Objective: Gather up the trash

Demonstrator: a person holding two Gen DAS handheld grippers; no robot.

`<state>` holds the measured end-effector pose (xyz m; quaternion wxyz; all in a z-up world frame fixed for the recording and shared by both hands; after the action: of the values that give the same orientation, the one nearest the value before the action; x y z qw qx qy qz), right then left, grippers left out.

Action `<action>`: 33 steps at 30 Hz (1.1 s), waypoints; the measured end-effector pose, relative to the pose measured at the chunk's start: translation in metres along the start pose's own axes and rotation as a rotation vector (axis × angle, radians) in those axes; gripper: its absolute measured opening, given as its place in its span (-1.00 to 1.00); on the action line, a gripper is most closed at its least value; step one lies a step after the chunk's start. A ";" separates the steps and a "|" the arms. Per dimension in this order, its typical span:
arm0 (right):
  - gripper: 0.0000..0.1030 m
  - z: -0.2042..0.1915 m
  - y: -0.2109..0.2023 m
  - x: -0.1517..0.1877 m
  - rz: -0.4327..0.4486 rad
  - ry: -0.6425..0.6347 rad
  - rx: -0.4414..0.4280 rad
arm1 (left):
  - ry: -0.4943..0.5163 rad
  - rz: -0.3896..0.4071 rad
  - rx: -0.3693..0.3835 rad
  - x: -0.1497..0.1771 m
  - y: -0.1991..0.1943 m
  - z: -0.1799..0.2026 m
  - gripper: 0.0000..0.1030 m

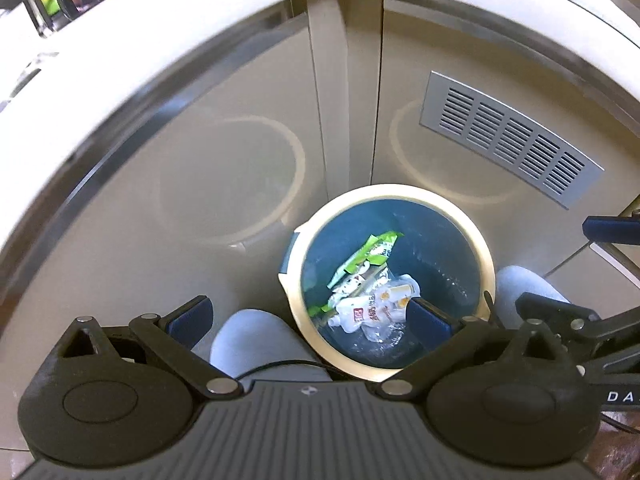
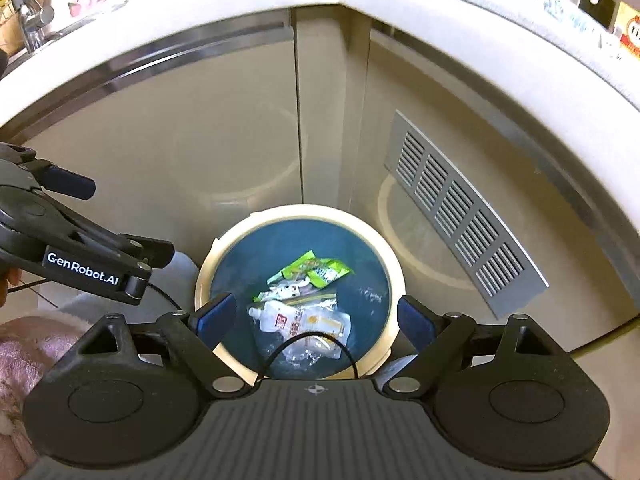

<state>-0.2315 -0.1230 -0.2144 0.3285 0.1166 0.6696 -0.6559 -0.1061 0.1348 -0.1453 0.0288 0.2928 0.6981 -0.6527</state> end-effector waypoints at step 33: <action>0.75 -0.001 -0.015 0.007 0.031 0.026 0.006 | 0.040 0.031 -0.030 0.002 -0.010 -0.002 0.99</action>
<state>-0.2460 -0.1260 -0.2066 0.3296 0.1364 0.6698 -0.6513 -0.1115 0.1376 -0.1370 0.0294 0.3164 0.7037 -0.6355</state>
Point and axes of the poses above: each gripper's, at about its wrist camera, not at the fingertips, and y roughly the way its jaws point, z to its right, x to its underside, the point moved 6 cm from there along y, roughly the way its jaws point, and after that the axes turned 3 degrees about -z, right-handed, at the moved point
